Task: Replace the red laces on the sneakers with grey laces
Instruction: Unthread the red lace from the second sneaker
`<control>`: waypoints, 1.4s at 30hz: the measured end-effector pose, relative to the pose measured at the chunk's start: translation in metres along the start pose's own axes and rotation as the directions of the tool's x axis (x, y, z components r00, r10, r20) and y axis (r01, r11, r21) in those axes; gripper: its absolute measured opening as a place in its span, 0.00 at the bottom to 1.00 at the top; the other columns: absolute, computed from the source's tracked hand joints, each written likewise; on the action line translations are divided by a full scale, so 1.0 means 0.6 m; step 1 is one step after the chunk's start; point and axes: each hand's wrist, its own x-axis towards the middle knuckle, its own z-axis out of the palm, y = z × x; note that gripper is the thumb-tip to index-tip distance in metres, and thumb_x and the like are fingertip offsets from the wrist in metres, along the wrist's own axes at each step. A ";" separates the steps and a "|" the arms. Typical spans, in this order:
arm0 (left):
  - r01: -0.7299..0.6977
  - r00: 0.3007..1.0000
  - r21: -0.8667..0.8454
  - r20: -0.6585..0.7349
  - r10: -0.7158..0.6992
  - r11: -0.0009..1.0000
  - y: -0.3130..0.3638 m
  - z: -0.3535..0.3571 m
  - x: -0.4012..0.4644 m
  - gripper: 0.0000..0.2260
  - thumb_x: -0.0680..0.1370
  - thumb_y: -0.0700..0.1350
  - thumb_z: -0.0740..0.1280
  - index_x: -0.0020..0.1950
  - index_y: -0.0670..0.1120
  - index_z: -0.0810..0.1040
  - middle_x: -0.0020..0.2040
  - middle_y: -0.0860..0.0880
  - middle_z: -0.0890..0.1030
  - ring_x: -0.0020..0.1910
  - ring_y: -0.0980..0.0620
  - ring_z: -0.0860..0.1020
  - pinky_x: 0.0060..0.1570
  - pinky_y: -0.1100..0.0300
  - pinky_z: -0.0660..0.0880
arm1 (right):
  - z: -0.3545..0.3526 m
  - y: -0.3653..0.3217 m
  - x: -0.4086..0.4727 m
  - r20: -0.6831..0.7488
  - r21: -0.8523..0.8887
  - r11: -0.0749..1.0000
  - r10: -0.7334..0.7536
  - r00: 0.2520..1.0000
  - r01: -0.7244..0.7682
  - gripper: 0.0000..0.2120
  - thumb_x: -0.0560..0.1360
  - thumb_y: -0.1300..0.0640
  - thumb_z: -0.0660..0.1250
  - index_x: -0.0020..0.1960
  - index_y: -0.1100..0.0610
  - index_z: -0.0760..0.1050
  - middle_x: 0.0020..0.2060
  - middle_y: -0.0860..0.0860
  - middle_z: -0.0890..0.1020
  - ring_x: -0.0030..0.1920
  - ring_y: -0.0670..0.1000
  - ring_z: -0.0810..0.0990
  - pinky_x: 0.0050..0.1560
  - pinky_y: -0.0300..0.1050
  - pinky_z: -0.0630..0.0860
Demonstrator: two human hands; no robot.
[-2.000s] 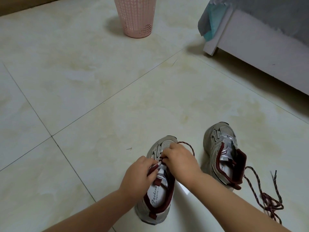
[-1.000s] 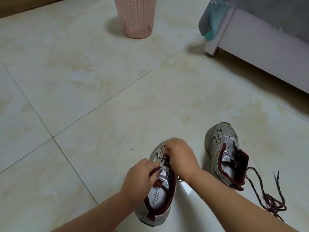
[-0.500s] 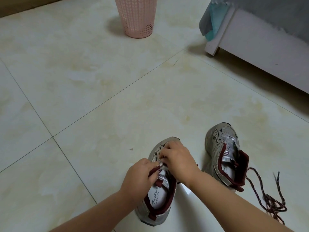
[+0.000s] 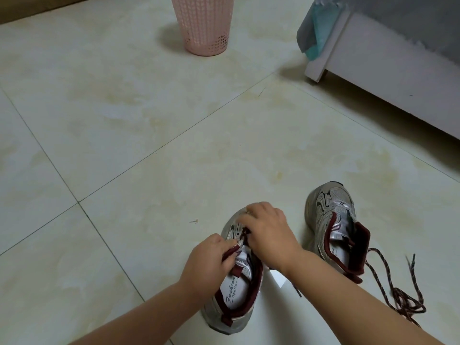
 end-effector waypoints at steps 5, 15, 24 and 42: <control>-0.001 1.000 -0.003 0.007 0.001 1.000 0.001 0.001 -0.001 0.12 0.77 0.49 0.61 0.60 0.54 0.77 0.46 0.52 0.75 0.44 0.56 0.72 0.38 0.69 0.60 | -0.010 -0.012 0.000 -0.032 -0.032 0.999 -0.043 0.999 0.042 0.04 0.67 0.63 0.67 0.37 0.55 0.75 0.37 0.50 0.78 0.46 0.53 0.75 0.41 0.39 0.61; 0.001 1.000 -0.023 0.010 -0.001 1.000 -0.002 0.002 -0.002 0.13 0.77 0.49 0.62 0.61 0.56 0.76 0.42 0.56 0.70 0.41 0.59 0.68 0.38 0.72 0.60 | -0.030 0.035 -0.013 -0.063 0.284 0.803 0.561 0.825 -0.524 0.11 0.74 0.64 0.57 0.52 0.54 0.74 0.48 0.55 0.81 0.50 0.58 0.76 0.48 0.49 0.73; -0.002 1.000 -0.019 0.004 0.002 1.000 0.000 0.002 -0.001 0.10 0.76 0.48 0.62 0.55 0.55 0.78 0.41 0.53 0.73 0.40 0.56 0.71 0.36 0.67 0.61 | 0.017 -0.005 -0.008 0.029 0.062 0.997 -0.037 0.999 0.035 0.11 0.73 0.58 0.61 0.53 0.53 0.77 0.56 0.50 0.74 0.61 0.52 0.66 0.57 0.40 0.61; 0.013 0.999 -0.070 -0.046 -0.017 0.997 -0.002 0.006 -0.005 0.11 0.75 0.47 0.64 0.55 0.56 0.79 0.39 0.55 0.72 0.39 0.59 0.70 0.37 0.75 0.64 | -0.012 0.028 -0.044 0.256 0.062 0.910 0.382 0.888 -0.410 0.11 0.76 0.51 0.62 0.45 0.56 0.79 0.44 0.54 0.81 0.47 0.55 0.77 0.41 0.40 0.67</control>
